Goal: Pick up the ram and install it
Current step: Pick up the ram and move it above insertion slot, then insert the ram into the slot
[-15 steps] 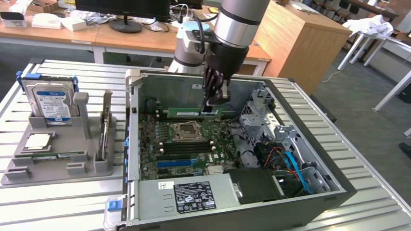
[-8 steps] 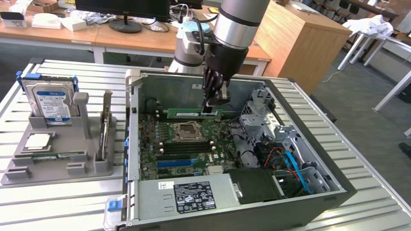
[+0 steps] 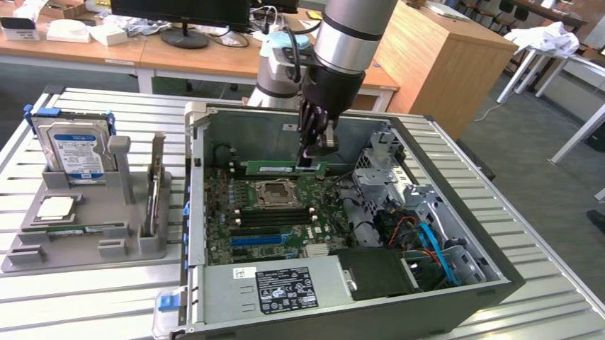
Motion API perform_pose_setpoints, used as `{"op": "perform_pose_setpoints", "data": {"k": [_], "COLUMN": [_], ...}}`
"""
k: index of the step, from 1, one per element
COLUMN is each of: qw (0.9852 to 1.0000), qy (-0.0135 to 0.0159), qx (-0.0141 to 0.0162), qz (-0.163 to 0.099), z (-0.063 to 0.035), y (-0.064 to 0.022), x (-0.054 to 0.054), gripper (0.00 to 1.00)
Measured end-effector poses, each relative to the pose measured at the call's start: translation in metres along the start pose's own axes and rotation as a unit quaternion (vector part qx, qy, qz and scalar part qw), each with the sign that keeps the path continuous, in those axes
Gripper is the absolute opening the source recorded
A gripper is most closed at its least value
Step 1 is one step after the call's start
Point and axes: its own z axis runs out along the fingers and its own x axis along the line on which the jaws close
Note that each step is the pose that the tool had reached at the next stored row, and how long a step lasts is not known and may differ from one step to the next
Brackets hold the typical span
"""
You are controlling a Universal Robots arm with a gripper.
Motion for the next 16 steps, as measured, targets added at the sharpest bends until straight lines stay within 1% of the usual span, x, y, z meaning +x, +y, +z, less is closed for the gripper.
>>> {"op": "perform_pose_setpoints", "data": {"k": [10, 16], "qw": [1.0, 1.0], "qy": [-0.0001, -0.0002], "qx": [0.0, 0.0001], "qz": [0.0, 0.0], "z": [0.0002, 0.0038], "y": [0.0, -0.0002], "x": [0.0, 0.0001], "gripper": [0.11, 0.11]}}
